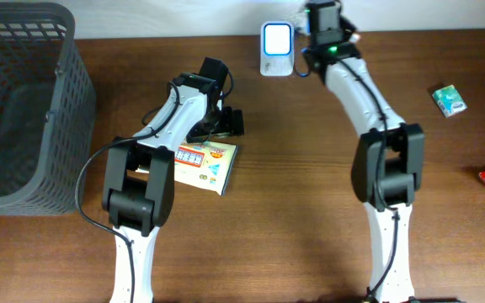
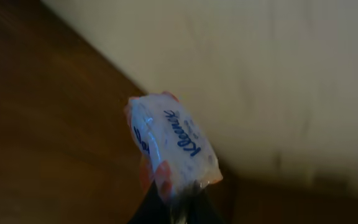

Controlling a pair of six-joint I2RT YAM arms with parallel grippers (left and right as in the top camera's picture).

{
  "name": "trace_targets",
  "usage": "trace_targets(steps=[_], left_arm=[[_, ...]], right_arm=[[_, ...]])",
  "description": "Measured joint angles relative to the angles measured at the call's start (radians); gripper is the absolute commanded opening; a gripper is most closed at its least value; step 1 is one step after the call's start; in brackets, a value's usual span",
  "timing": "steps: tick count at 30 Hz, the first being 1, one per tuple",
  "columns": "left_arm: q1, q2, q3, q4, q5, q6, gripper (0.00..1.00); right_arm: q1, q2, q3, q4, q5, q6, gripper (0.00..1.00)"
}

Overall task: Scan the item barcode
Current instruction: 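Carry the orange pack right and drop it at the right edge, then lower the left gripper and grasp the yellow wipes pack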

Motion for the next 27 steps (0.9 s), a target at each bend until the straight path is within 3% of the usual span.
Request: trace_targets(steps=[4, 12, 13, 14, 15, 16, 27], left_arm=[[0.0, 0.0, 0.0, 0.0, -0.002, 0.0, 1.0], [0.0, 0.0, 0.0, 0.0, -0.003, 0.0, 1.0], [0.0, 0.0, 0.0, 0.0, -0.003, 0.0, 0.99], [0.0, 0.0, 0.0, 0.0, -0.003, 0.0, 1.0], [0.0, 0.0, 0.0, 0.001, -0.003, 0.0, 0.99], [-0.002, 0.0, -0.001, 0.0, -0.003, 0.0, 0.99], [-0.031, 0.0, -0.001, 0.005, -0.007, 0.0, 0.99]], right_arm=[[-0.086, 0.0, 0.0, -0.205, 0.044, 0.245, 0.04], [-0.288, -0.057, 0.0, -0.575, -0.079, 0.654, 0.05], [-0.323, -0.074, 0.0, -0.616, -0.104, 0.697, 0.17], [-0.351, -0.087, 0.001, -0.642, -0.128, 0.721, 0.49], [-0.384, -0.097, 0.001, -0.673, -0.148, 0.739, 0.91], [-0.413, -0.104, 0.001, -0.701, -0.165, 0.76, 0.99], [-0.565, -0.161, 0.001, -0.792, -0.317, 0.84, 0.99]])
